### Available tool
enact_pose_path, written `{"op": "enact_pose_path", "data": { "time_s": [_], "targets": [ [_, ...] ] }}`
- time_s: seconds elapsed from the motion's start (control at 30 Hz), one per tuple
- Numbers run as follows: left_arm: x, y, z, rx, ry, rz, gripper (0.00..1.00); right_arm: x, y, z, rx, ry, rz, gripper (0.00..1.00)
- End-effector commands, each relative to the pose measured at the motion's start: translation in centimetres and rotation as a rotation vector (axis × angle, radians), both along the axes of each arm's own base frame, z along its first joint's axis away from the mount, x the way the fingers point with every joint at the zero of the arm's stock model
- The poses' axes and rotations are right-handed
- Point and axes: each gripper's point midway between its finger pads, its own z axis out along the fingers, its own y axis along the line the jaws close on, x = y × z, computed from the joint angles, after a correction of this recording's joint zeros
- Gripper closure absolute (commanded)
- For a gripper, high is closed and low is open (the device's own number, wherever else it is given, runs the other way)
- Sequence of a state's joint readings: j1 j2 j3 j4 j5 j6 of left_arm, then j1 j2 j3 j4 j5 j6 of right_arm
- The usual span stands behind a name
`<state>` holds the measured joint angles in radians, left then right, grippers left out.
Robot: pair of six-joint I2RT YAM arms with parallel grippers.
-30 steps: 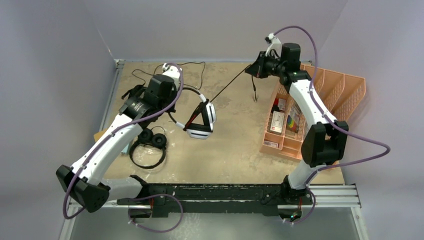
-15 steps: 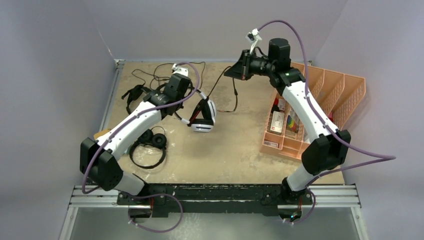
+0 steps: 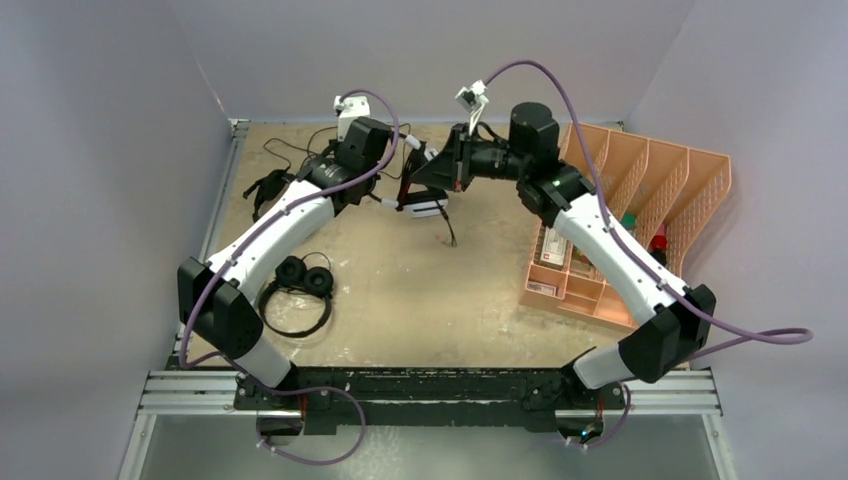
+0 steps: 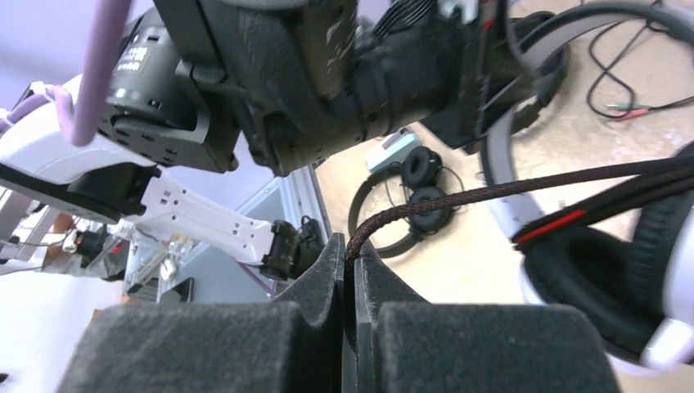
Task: Wrap the headphones
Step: Wrap the headphones cable around the headphones.
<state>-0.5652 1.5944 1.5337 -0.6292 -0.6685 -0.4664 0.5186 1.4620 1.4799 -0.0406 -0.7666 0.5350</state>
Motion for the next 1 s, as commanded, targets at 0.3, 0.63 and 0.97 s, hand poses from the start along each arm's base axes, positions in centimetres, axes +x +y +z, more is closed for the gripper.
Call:
{"op": "enact_pose_path", "data": {
  "time_s": [0.3,0.63,0.97],
  "targets": [
    [2.2,-3.5,12.2,-0.446,-0.334,0.015,1.00,-1.0,4.0,-3.3,-0.020,-0.066,-0.040,0.89],
    [0.5,-3.0,16.2,-0.605,-0.404,-0.032,1.00,-1.6,-0.2,-7.3,-0.204,-0.119,-0.166,0.40],
    [-0.1,-1.7,17.6,-0.680,-0.406,-0.070,1.00,-0.6,-7.9,-9.2,-0.289,-0.155,-0.366,0.12]
  ]
}}
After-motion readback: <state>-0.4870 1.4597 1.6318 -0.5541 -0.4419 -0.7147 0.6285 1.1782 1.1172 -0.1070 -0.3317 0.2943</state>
